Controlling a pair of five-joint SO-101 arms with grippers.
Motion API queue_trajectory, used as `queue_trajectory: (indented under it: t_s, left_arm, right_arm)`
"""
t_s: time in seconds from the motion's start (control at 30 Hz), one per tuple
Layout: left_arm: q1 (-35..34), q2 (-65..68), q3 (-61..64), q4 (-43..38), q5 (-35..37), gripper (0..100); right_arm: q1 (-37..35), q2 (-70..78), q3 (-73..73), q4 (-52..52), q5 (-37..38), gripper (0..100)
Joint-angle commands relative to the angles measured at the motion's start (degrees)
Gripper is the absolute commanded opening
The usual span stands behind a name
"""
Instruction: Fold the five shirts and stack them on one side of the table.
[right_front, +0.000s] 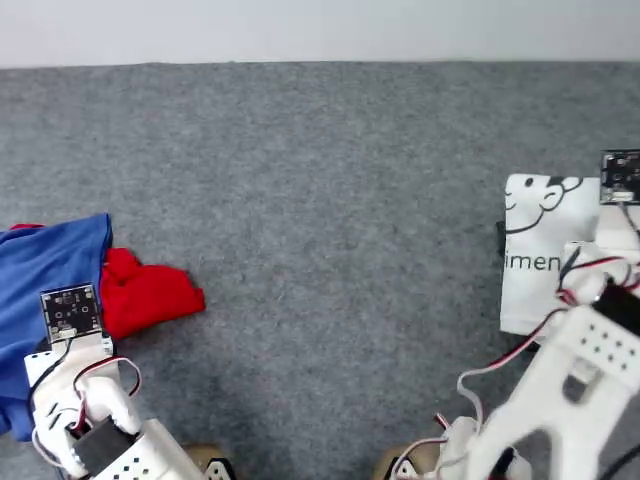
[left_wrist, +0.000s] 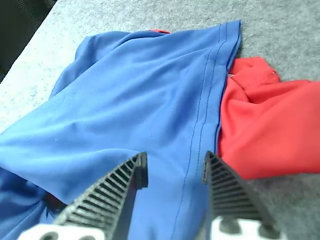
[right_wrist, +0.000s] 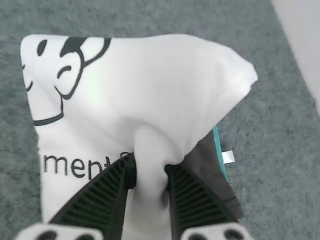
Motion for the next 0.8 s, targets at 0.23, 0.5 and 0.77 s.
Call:
queue_trajectory:
  t_s: [0.23, 0.5, 0.77]
  left_arm:
    - [-0.09, -0.7, -0.22, -1.41, -0.62, 19]
    - [-0.09, -0.7, -0.22, -1.32, -0.62, 19]
    - [-0.09, -0.7, -0.22, -1.32, -0.62, 19]
  right_arm:
    - [7.25, 24.04, -14.07, -8.22, 7.82, 5.4]
    - [9.36, 29.58, -32.18, 5.23, -0.53, 32.2]
    - [3.91, 29.58, -45.01, 25.63, -1.32, 14.3]
